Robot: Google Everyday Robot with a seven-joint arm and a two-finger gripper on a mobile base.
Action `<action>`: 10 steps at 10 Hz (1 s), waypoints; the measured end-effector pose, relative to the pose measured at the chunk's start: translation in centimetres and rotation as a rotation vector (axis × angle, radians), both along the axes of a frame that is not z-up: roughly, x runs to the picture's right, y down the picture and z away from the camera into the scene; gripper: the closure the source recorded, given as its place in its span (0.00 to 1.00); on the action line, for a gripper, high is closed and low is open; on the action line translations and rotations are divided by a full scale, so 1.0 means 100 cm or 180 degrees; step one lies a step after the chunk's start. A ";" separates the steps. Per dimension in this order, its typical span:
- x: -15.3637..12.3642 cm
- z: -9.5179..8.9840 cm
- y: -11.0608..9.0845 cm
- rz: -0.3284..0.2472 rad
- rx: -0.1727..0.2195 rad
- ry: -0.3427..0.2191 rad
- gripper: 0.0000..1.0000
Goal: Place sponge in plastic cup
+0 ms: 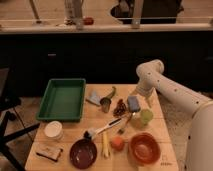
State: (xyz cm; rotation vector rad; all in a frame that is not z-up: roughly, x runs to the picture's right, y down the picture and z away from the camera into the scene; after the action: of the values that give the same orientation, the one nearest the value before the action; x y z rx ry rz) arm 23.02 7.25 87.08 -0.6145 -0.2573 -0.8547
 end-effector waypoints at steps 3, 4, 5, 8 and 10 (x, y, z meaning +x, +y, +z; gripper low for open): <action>0.008 0.001 -0.007 -0.0044 0.0015 -0.0132 0.20; 0.006 0.000 -0.011 -0.0053 0.0007 -0.0263 0.20; 0.005 -0.001 -0.015 -0.0051 0.0013 -0.0354 0.20; 0.003 -0.001 -0.020 -0.0033 -0.0069 -0.0665 0.20; -0.007 0.001 -0.015 -0.0074 -0.0150 -0.0846 0.20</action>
State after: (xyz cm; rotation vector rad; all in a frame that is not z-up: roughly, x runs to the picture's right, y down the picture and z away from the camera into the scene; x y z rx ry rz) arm 22.35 5.75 87.17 -0.5480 -0.5130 -0.9551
